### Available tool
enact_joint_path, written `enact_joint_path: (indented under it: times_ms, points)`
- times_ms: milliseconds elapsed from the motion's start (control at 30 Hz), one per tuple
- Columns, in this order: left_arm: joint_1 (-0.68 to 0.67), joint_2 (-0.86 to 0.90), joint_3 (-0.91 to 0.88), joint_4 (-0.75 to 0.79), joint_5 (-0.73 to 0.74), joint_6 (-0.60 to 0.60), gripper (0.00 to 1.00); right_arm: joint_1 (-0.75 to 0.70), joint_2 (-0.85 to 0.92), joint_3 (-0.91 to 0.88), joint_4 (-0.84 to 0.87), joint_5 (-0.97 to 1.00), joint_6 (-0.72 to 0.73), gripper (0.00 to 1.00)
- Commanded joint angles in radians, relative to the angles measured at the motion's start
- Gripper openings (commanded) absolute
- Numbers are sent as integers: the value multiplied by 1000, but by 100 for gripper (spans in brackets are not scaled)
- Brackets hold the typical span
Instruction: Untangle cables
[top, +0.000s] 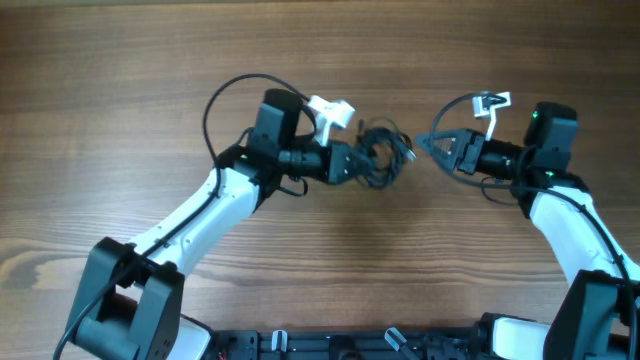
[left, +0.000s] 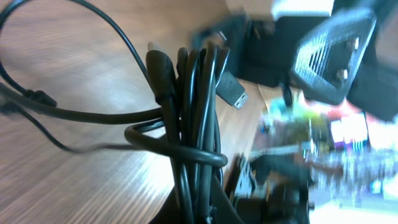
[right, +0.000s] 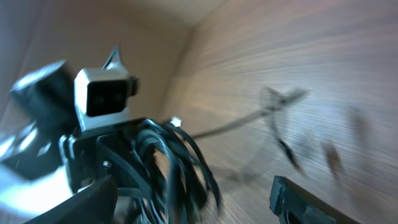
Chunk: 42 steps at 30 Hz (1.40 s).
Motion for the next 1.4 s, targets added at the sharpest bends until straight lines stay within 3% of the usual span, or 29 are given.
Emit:
enact_joint_path:
  times_ms: [0, 33, 67, 133, 233, 267, 367, 533, 700, 767, 933, 1133, 1200, 1267, 1367]
  points:
    - [-26, 5, 3, -8, 88, 154, 4, 59, -1, 3, 0, -92, -217, 72]
    - [-26, 5, 3, -16, 88, 154, 4, 73, -1, 3, 0, -80, -224, 69]
    - [-21, 5, 3, -34, 88, 154, 4, 96, -1, 3, 0, -55, -223, 50]
    - [-10, 5, 3, -57, 69, 154, 4, 115, -1, 3, -5, -52, -223, 28]
    - [16, 5, 3, -60, 26, 150, 4, 122, -1, 3, -52, -36, -223, 6]
    - [22, 5, 3, -60, 15, 149, 4, 122, -1, 2, -64, -15, -222, 4]
    - [48, 5, 3, -61, -17, 115, 4, 121, -1, 2, -129, 79, -220, 4]
    - [71, 5, 3, -86, -277, -79, 4, 78, -1, 2, -129, 68, -143, 4]
    - [47, 5, 3, -82, -291, -87, 4, 63, -1, 2, -105, 51, -143, 4]
    - [31, 5, 3, -82, -316, -87, 4, 60, -1, 3, -62, 52, -114, 12]
    - [-17, 5, 3, -74, -415, -88, 4, 28, -1, 3, 191, -37, 189, 50]
    - [-65, 5, 3, 6, -478, -91, 4, 75, -1, 2, 146, -34, 368, 47]
    - [-80, 5, 3, 37, -478, -91, 4, 104, -1, 1, 61, 60, 520, 46]
    - [-91, 5, 3, 43, -478, -91, 4, 142, -1, -3, -11, 209, 632, 40]
    - [-109, 5, 3, 42, -478, -91, 4, 176, 0, -7, -12, 385, 752, 33]
